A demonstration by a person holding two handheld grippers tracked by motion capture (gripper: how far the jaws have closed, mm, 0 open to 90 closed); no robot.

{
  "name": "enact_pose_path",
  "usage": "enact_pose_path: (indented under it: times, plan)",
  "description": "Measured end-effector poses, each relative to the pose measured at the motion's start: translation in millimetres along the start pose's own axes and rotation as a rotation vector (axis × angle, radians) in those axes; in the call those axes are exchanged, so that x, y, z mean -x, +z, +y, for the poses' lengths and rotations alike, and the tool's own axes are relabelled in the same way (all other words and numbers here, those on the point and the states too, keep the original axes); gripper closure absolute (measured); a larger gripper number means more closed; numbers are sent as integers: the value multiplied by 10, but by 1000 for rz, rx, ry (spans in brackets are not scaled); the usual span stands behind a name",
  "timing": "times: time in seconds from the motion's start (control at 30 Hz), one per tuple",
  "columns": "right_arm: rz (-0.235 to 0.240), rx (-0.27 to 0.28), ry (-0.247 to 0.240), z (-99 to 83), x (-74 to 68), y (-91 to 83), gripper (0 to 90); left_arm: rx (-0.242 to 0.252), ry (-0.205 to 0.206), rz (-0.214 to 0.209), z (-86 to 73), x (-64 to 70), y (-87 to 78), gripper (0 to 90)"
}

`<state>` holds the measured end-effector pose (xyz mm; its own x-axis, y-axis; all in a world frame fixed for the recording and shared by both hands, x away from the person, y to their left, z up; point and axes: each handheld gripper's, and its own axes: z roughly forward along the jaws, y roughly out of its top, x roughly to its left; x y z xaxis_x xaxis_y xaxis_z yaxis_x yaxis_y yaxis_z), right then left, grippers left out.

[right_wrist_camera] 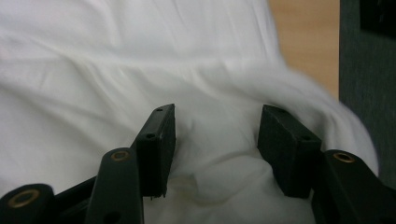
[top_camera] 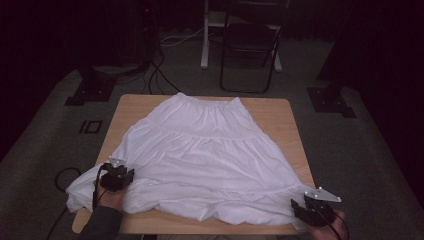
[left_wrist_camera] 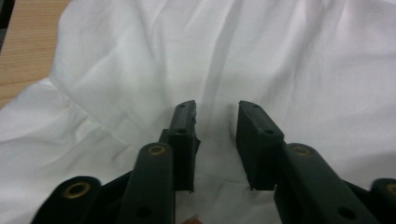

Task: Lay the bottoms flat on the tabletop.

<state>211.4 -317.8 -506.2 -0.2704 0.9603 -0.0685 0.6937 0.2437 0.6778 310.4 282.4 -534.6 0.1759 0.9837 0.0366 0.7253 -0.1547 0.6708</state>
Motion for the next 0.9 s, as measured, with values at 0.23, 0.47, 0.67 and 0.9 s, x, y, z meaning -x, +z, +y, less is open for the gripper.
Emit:
enact_pose_path:
  times: [0.23,0.47,0.67,0.9]
  plan:
    - [37,104,-60,125,-216,-111,461,95,-7,-17,-106,35,-399,634]
    - [57,126,-82,51,-318,-242,490,114,11,-13,-352,51,-750,629]
    - [56,113,-89,-93,-337,-317,507,67,29,-8,-618,42,-899,618]
    - [63,76,-65,-242,-295,-254,514,17,-7,-15,-802,-32,-870,581]
